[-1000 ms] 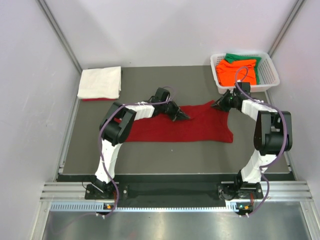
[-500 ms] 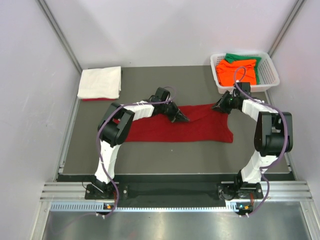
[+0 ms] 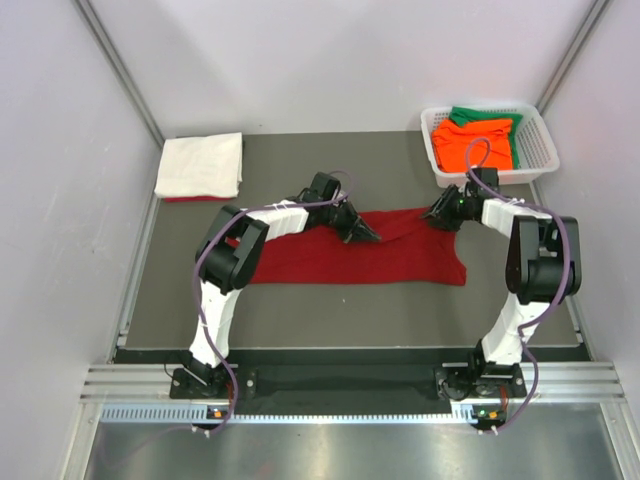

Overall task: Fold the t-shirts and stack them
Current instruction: Fold the tshirt

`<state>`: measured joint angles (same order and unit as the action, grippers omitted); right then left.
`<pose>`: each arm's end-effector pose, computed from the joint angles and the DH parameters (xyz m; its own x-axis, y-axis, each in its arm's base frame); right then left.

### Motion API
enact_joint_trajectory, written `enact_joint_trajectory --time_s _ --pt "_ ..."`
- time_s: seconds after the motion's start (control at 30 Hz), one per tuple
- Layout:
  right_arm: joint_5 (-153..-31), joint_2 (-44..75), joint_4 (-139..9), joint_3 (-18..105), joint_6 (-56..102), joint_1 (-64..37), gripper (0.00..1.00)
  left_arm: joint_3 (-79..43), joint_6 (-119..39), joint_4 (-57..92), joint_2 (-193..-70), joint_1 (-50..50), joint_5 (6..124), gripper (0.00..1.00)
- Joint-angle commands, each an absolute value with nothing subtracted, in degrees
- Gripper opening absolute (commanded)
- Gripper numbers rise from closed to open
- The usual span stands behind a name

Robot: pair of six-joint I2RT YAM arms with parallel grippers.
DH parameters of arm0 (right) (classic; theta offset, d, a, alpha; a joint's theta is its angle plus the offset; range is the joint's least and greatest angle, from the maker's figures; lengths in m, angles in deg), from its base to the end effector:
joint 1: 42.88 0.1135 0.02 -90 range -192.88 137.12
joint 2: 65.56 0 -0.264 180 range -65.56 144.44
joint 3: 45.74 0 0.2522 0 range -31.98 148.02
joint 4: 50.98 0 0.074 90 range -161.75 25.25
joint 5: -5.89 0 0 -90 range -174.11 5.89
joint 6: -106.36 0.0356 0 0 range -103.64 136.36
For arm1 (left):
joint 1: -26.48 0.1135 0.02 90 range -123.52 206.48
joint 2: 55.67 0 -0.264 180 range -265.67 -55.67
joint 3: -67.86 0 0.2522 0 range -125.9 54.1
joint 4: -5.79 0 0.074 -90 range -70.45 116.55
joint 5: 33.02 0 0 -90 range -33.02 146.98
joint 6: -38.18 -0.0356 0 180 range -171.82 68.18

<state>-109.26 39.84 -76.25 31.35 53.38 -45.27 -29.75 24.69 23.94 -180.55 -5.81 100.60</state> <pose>0.3755 -0.0005 0.1629 -0.7710 0.5777 -0.2681 0.3129 0.7103 0.6305 0.3801 -0.2693 0.1435 -0.9146 -0.2548 0.3141 -0.3998 0.4524 -0.7972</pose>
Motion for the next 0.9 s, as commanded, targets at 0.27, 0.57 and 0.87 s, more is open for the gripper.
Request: enact_joint_trajectory --time_s 0.27,0.57,0.87 --pt "-108.4 42.6 -73.4 32.8 52.3 -47.0 0.28 -31.9 23.9 23.4 -180.3 -5.7 102.9 0.0" --pt "-107.8 44.5 -71.4 32.3 53.3 -47.2 0.36 -33.0 24.3 23.5 -181.5 -5.7 103.1 0.0" --pt "-111.2 45.8 -68.7 34.6 53.6 -47.2 0.0 -32.9 24.1 24.0 -181.8 -5.6 103.3 0.0"
